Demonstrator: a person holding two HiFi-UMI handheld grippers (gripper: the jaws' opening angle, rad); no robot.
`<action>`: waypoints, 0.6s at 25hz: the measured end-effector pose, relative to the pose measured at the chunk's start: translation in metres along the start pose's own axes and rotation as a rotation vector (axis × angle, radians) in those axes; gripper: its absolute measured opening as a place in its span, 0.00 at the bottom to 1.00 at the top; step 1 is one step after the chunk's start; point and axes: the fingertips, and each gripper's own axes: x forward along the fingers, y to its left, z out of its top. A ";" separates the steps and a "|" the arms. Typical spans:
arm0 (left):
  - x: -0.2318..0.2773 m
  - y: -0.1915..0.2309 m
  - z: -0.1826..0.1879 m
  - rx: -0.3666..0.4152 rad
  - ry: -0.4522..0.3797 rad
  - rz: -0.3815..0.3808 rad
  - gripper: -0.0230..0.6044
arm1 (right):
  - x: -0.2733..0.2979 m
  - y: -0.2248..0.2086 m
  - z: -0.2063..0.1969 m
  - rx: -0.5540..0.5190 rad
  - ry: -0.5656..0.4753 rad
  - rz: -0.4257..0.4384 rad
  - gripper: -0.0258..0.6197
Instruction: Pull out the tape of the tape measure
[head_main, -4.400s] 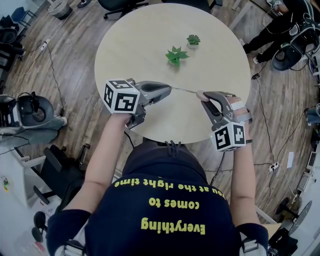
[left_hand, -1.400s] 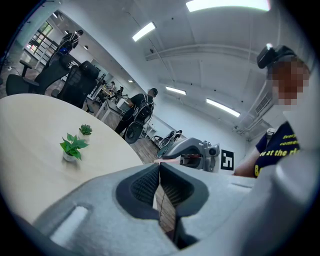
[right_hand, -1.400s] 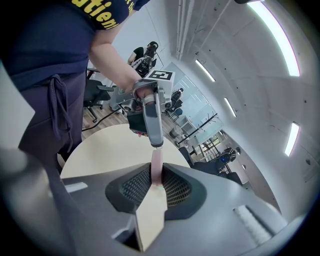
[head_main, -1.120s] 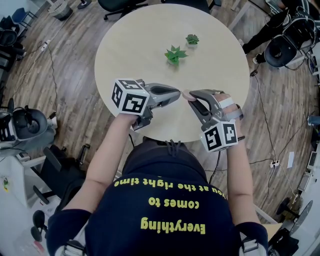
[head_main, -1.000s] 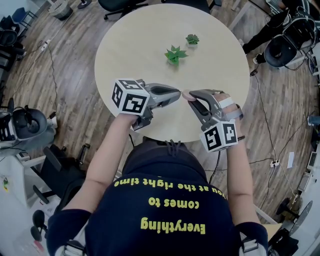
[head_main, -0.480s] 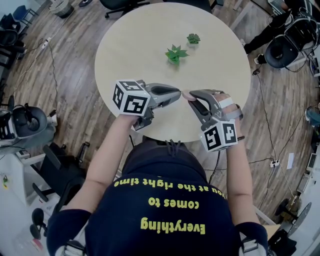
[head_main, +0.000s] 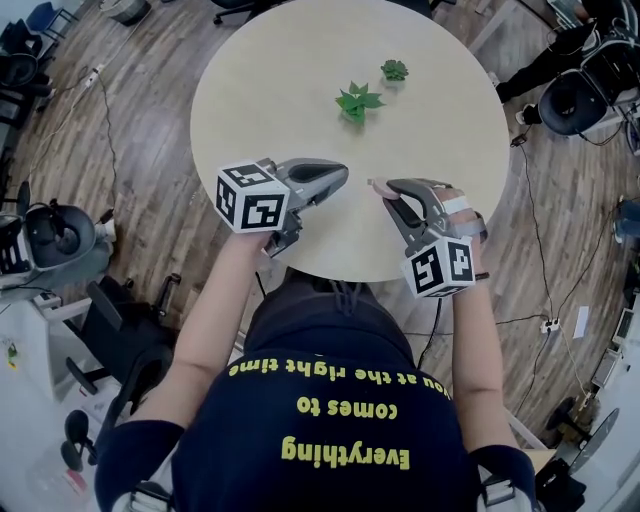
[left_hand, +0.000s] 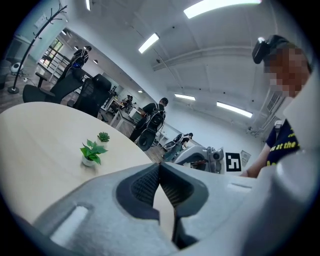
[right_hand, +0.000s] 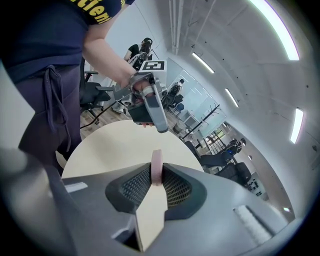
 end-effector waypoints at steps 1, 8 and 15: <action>-0.001 0.003 -0.001 0.017 0.002 0.014 0.04 | 0.005 0.002 -0.004 0.014 0.009 0.007 0.17; -0.006 0.020 -0.017 0.055 -0.029 0.097 0.04 | 0.052 0.040 -0.045 0.107 0.083 0.090 0.17; -0.017 0.040 -0.043 0.043 -0.041 0.168 0.04 | 0.100 0.079 -0.090 0.198 0.195 0.148 0.17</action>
